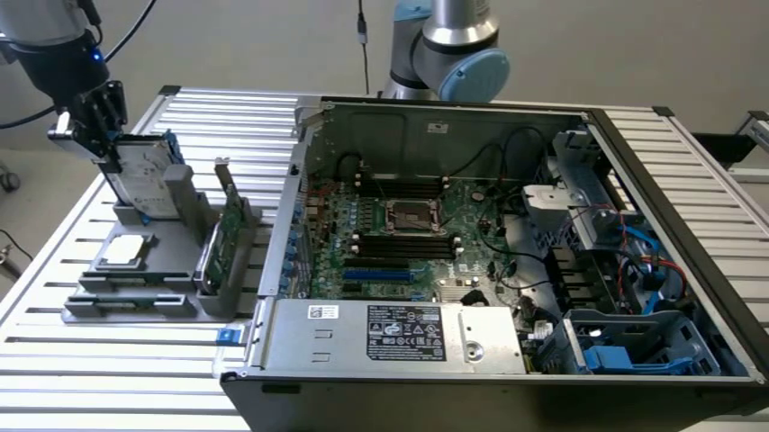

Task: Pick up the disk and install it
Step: 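Pick up the disk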

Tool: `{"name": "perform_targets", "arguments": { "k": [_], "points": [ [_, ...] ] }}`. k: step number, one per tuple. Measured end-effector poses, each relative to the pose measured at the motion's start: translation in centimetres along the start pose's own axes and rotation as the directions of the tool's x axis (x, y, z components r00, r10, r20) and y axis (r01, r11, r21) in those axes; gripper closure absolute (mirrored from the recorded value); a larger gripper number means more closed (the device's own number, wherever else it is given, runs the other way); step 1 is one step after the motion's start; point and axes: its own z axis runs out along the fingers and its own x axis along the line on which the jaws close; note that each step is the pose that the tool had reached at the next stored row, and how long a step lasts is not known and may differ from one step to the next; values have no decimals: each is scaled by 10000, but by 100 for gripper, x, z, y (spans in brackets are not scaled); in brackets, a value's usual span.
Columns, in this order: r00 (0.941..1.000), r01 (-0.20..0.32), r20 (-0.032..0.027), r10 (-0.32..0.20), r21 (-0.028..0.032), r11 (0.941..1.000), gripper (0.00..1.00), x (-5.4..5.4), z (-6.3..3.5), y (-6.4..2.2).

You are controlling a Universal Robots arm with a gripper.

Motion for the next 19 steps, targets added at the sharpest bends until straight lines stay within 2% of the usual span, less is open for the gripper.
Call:
{"name": "perform_targets", "arguments": {
  "k": [19],
  "points": [
    [10000,0,1,0,-1,10000,67,3,0,0]
  ]
}}
